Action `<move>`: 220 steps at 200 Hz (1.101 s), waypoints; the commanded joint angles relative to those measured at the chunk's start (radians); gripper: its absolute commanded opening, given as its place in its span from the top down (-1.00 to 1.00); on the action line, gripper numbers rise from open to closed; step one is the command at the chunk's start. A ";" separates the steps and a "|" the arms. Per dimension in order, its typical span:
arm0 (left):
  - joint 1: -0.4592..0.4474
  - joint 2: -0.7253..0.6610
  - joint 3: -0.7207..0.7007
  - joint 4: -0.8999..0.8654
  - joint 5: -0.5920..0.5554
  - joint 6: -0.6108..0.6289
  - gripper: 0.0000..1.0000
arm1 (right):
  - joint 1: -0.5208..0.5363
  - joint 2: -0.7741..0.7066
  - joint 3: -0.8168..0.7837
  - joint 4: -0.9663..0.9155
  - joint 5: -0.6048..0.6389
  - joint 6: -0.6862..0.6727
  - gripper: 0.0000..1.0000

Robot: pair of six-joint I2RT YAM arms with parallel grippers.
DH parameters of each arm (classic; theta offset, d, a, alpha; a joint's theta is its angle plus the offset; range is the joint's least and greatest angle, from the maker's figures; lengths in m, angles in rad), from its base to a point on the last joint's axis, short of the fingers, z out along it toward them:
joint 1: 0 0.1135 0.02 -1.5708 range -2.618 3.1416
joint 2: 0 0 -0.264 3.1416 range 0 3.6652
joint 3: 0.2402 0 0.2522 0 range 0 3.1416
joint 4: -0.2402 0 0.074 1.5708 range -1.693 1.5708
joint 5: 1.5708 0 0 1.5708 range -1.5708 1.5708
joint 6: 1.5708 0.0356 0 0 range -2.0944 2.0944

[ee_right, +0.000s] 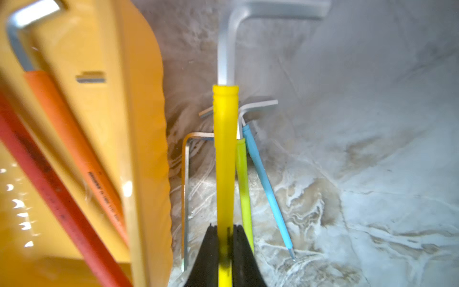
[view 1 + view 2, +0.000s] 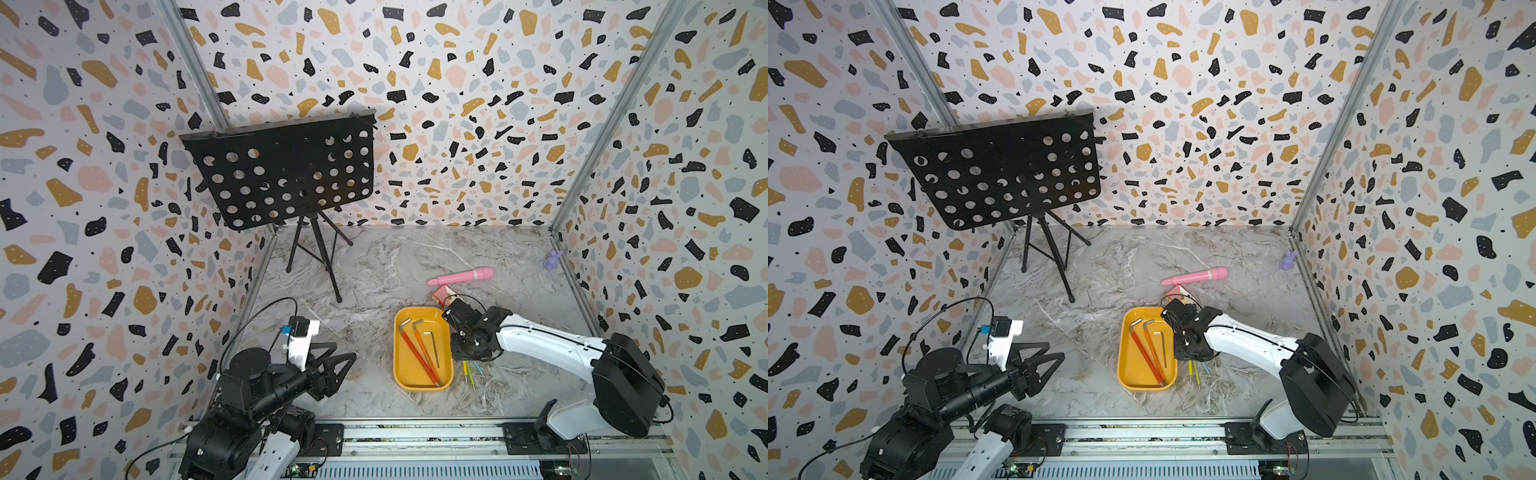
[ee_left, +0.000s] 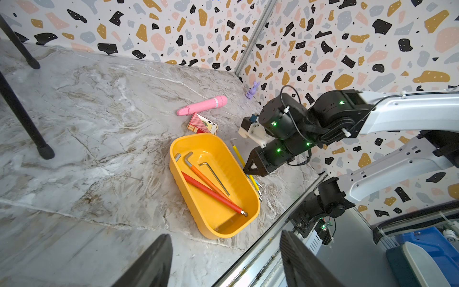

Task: Put the hex key on the desktop into the storage box
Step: Pick up the Allen key from the center of the board, then place the Allen key in the storage box.

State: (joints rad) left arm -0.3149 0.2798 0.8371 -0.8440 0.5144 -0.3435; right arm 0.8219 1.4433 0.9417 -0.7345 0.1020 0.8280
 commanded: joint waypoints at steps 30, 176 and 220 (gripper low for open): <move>0.005 -0.002 -0.006 0.049 0.007 0.012 -0.45 | 0.003 -0.100 0.131 -0.072 0.053 -0.066 1.00; 0.005 0.001 -0.007 0.049 0.008 0.012 -0.45 | 0.105 0.156 0.285 -0.015 -0.125 -0.041 1.00; 0.005 -0.001 -0.007 0.049 0.008 0.012 -0.45 | 0.104 0.228 0.289 -0.014 -0.129 -0.026 1.00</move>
State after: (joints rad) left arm -0.3149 0.2798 0.8371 -0.8440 0.5148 -0.3435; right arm 0.9253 1.6592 1.1961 -0.7425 -0.0227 0.7834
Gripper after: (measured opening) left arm 0.724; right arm 0.117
